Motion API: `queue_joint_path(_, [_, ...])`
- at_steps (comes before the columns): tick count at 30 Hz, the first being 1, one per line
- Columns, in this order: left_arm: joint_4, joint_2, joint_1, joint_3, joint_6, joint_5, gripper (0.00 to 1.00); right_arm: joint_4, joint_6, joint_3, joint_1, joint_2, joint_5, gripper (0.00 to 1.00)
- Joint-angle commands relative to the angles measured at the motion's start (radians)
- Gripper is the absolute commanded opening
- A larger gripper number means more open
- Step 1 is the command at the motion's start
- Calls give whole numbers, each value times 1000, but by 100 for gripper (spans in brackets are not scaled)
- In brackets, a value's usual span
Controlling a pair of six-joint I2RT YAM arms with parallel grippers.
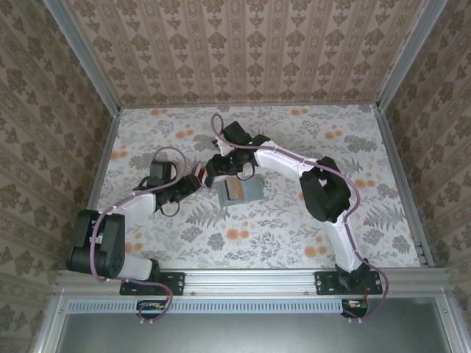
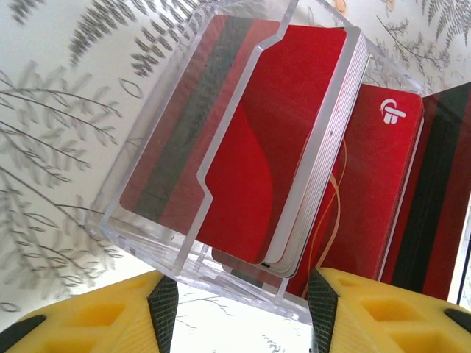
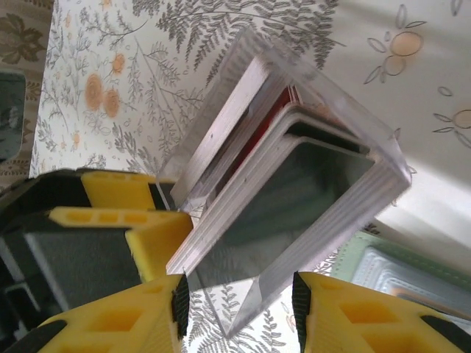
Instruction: Put the credit cards into the card holder
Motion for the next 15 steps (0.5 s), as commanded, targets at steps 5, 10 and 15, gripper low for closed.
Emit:
queue_joint_path(5, [77, 1, -83, 16, -101, -57, 53, -42, 4, 25, -6, -19, 39, 44])
queue_joint_path(10, [55, 3, -82, 21, -89, -67, 53, -87, 12, 53, -4, 15, 67, 46])
queue_joint_path(15, [66, -2, -82, -1, -93, -74, 53, -91, 29, 88, 4, 38, 77, 48])
